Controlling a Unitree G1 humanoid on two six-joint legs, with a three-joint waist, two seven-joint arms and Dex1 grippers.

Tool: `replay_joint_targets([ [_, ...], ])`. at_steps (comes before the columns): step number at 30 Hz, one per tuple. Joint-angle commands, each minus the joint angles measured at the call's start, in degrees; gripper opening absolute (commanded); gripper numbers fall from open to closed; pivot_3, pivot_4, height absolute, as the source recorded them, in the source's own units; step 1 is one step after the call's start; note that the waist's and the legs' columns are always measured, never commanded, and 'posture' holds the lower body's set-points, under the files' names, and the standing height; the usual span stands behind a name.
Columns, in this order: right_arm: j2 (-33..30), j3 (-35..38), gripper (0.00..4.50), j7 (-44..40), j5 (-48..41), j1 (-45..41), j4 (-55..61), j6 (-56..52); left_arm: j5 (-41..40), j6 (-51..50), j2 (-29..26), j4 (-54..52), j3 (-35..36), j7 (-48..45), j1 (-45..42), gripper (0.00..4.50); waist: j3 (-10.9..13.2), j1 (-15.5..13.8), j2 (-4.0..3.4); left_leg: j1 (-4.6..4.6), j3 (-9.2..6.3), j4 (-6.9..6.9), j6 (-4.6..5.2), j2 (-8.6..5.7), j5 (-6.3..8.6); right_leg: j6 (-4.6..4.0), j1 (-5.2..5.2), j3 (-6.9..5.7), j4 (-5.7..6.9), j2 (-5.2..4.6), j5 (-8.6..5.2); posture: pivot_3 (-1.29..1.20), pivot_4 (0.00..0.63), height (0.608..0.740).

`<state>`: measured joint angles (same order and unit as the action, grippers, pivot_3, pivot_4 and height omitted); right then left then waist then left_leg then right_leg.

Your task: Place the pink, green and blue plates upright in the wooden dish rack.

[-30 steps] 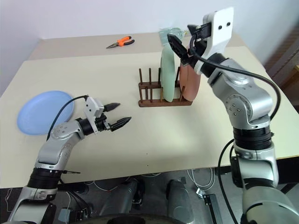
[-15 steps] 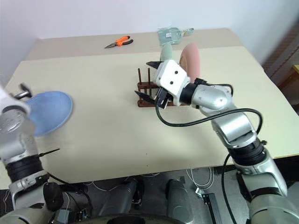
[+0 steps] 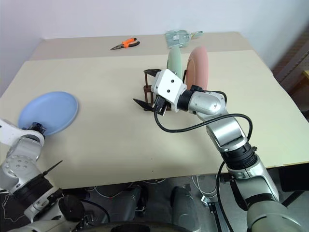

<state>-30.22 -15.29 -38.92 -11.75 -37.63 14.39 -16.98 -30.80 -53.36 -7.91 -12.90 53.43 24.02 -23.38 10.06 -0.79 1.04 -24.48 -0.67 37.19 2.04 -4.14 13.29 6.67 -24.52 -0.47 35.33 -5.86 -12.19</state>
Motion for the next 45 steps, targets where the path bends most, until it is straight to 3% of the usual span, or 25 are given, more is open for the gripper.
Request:
replay_joint_targets([
  [1,0.33,2.49,4.50,0.25,0.82,0.16,1.65,0.60,-1.76,0.21,-1.79,1.57,0.40,0.70,-1.59,0.65,0.00,0.02,0.01,0.00,0.00,0.00,0.00,-0.01,0.00,0.00,0.00,0.00,0.00,0.00,0.00,0.00,0.150,0.719],
  [2,0.35,2.84,4.50,0.36,0.66,0.26,1.84,-0.08,-1.84,0.58,-2.53,1.96,-0.83,-0.44,-1.68,0.07,0.00,0.01,0.02,0.00,0.00,0.00,0.00,-0.01,0.00,0.00,-0.01,0.00,-0.01,0.00,0.00,0.00,0.150,0.719],
  [7,-0.16,2.18,4.50,0.48,2.83,0.90,3.64,-0.37,-0.14,8.00,-7.63,-2.38,-16.86,-14.41,-3.58,0.02,0.02,-0.16,0.05,-0.01,0.00,-0.02,-0.04,-0.02,-0.02,-0.03,-0.02,-0.01,-0.03,-0.01,0.00,0.00,0.150,0.719],
  [12,0.62,-2.52,4.50,0.82,9.84,1.02,4.54,3.49,0.92,7.81,-11.95,-5.92,-29.08,-21.61,-7.13,0.02,0.02,0.26,0.05,-0.01,0.05,-0.07,-0.03,-0.06,-0.01,-0.05,0.01,0.04,-0.12,-0.03,0.02,0.00,0.150,0.719],
  [17,2.76,-9.28,4.50,4.91,22.89,-2.69,-2.17,9.81,-2.10,2.63,-15.29,-9.29,-35.23,-25.85,-13.23,0.02,0.05,1.36,0.05,-0.01,0.07,-0.23,-0.32,0.05,-0.17,-0.06,-0.15,0.11,0.01,0.04,0.01,0.00,0.150,0.719],
  [23,5.01,-13.78,4.50,5.60,30.68,-5.45,-12.14,18.76,-6.33,-1.81,-14.81,-11.18,-33.61,-25.52,-15.43,0.02,0.06,1.50,0.05,0.00,0.07,-0.22,-0.55,0.05,-0.33,-0.07,-0.15,0.12,0.07,0.14,0.01,0.00,0.150,0.719],
  [26,5.80,-13.38,3.65,7.10,33.74,-6.33,-15.25,20.54,-8.04,-3.11,-15.20,-12.21,-32.91,-25.66,-15.36,0.00,0.09,1.47,0.07,0.00,0.06,-0.20,-0.56,0.04,-0.36,-0.06,-0.15,0.12,0.09,0.16,0.01,0.00,0.150,0.719],
  [33,6.04,-11.63,0.06,8.73,37.39,-6.38,-16.24,22.83,-10.41,-4.25,-15.53,-13.74,-32.65,-27.21,-12.97,0.00,0.09,1.47,0.08,0.00,0.04,-0.20,-0.60,0.04,-0.35,-0.06,-0.14,0.12,0.09,0.18,0.01,0.00,0.150,0.719],
  [34,6.12,-11.35,0.00,8.99,37.75,-6.22,-16.06,23.18,-10.83,-4.26,-15.25,-13.65,-32.45,-27.32,-12.73,0.73,0.09,1.47,0.08,0.00,0.04,-0.20,-0.61,0.04,-0.36,-0.06,-0.15,0.12,0.09,0.18,0.01,0.00,0.150,0.719],
  [37,7.14,-10.25,0.00,8.92,36.78,-5.33,-14.48,23.63,-13.08,0.25,-11.92,-12.38,-27.35,-25.13,-13.91,1.96,0.10,1.28,0.09,0.00,0.01,-0.18,-0.61,0.03,-0.37,-0.06,-0.12,0.12,0.10,0.18,0.01,0.00,0.150,0.719],
  [39,7.96,-9.39,0.00,8.81,35.53,-4.71,-13.56,23.66,-14.10,3.91,-10.15,-10.62,-22.63,-22.43,-15.07,1.96,0.10,1.37,0.10,0.00,-0.01,-0.16,-0.62,0.03,-0.36,-0.06,-0.10,0.12,0.08,0.18,0.01,0.00,0.150,0.719],
  [41,8.85,-8.08,0.00,8.87,33.90,-3.99,-12.60,23.86,-10.55,8.54,-12.08,-6.67,-19.19,-20.75,-14.82,1.96,0.10,1.62,0.10,0.00,-0.03,-0.18,-0.65,0.05,-0.38,-0.07,-0.13,0.12,0.10,0.21,0.01,0.00,0.150,0.719],
  [45,13.88,-2.39,0.00,8.19,22.15,-2.13,-7.26,21.69,4.62,20.66,-21.86,-0.91,-25.11,-26.29,-4.93,1.96,0.10,1.90,0.07,0.10,-0.01,-0.40,-0.66,0.06,-0.47,-0.10,-0.22,0.23,0.15,0.30,0.01,0.00,0.150,0.719],
])
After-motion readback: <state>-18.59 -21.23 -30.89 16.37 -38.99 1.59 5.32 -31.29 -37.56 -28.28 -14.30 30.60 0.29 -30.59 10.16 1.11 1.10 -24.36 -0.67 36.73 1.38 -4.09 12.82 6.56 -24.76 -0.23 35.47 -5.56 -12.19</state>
